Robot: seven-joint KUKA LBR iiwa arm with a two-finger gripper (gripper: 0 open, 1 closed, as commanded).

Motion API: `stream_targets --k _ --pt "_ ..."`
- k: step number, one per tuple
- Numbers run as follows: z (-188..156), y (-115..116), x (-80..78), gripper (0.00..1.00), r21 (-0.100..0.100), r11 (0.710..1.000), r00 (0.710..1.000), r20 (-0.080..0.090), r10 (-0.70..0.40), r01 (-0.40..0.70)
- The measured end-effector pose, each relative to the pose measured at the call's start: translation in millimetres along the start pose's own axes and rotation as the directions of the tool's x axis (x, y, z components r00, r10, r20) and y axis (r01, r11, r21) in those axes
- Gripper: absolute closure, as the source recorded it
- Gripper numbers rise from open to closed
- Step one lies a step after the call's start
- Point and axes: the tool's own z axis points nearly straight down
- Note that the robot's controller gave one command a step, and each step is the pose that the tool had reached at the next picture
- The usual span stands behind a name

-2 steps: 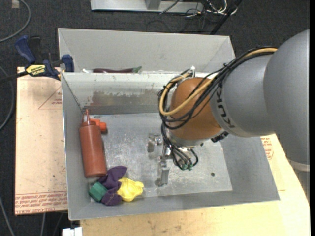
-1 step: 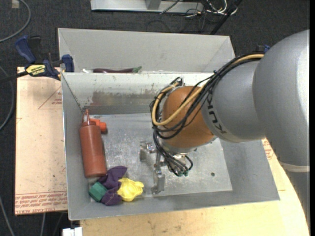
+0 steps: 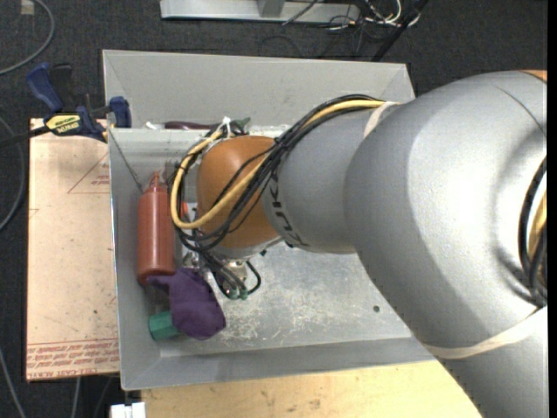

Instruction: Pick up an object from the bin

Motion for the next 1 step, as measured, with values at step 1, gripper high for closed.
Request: stream_targets --k 1 --pt "0.0 -0.1 0.0 1.00 0.000 1.000 1.000 0.000 0.000 0.000"
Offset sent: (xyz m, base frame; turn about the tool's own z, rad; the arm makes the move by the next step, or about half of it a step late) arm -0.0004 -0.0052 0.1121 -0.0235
